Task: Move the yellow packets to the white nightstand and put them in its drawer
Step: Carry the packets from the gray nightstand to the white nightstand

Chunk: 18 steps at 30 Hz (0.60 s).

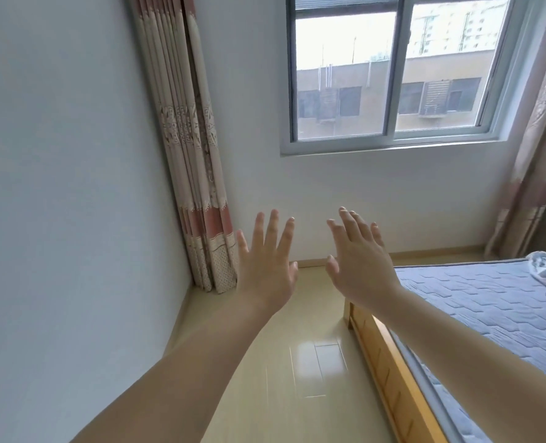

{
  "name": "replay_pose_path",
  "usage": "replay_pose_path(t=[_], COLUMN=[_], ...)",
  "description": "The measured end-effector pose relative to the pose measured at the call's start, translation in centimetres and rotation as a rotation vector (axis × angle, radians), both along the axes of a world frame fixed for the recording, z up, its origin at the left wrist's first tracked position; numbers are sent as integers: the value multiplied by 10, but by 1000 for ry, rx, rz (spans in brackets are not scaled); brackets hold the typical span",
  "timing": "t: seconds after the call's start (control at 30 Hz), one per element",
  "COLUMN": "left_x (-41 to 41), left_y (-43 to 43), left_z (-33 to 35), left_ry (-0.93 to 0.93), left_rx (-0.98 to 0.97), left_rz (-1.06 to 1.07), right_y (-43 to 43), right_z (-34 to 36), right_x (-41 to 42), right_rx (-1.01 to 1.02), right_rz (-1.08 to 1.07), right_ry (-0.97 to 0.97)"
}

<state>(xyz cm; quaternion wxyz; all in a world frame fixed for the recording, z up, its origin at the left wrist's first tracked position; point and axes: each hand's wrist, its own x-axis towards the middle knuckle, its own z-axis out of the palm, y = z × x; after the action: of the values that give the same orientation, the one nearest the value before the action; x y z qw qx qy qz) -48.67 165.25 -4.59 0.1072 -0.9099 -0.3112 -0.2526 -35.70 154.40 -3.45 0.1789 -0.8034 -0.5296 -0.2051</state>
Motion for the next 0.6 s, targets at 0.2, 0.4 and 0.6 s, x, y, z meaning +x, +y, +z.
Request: replay_pose_path(t=[0.2,0.4,0.6], left_x=[115,203,297], left_y=[132,281,458], left_z=[9,6,1], left_ry=[5,-22,54], left_rx=[-64,-40,146], left_rz=[-61,-84,-173], right_y=[135,284,440], right_z=[6,3,-8], right_x=[116,204,301], right_rx=[-19,34,77], right_rz=[6,28,-31], right_ry=[14,-42,-86])
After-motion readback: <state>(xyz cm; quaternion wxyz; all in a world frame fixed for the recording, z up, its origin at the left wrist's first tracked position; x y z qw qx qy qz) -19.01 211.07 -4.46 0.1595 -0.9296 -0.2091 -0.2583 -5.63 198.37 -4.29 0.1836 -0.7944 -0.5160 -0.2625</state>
